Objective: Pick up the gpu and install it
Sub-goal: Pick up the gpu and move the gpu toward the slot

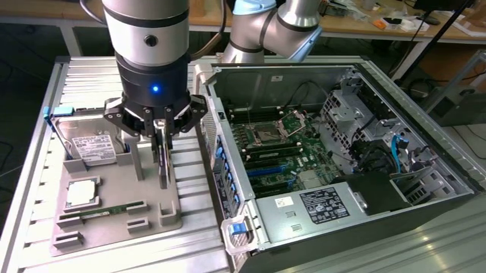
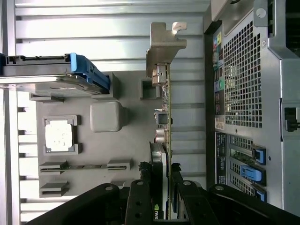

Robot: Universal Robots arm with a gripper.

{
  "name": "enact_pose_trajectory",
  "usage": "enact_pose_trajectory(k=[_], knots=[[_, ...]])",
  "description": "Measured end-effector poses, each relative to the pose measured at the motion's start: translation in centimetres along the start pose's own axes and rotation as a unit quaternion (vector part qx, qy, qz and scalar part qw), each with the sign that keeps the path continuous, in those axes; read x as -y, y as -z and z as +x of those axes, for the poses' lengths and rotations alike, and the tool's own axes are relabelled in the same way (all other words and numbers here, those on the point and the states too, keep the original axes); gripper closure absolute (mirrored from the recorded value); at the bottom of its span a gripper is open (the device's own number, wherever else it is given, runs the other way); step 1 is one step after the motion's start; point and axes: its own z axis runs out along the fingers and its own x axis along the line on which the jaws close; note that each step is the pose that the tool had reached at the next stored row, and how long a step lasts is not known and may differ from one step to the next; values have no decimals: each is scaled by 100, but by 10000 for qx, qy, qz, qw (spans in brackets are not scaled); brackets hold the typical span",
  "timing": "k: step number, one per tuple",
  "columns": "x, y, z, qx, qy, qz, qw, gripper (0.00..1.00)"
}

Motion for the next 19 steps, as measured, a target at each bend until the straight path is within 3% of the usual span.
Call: enact_pose_trajectory(k=[19], knots=[[-9, 136, -1, 0, 0, 0, 10000, 73]])
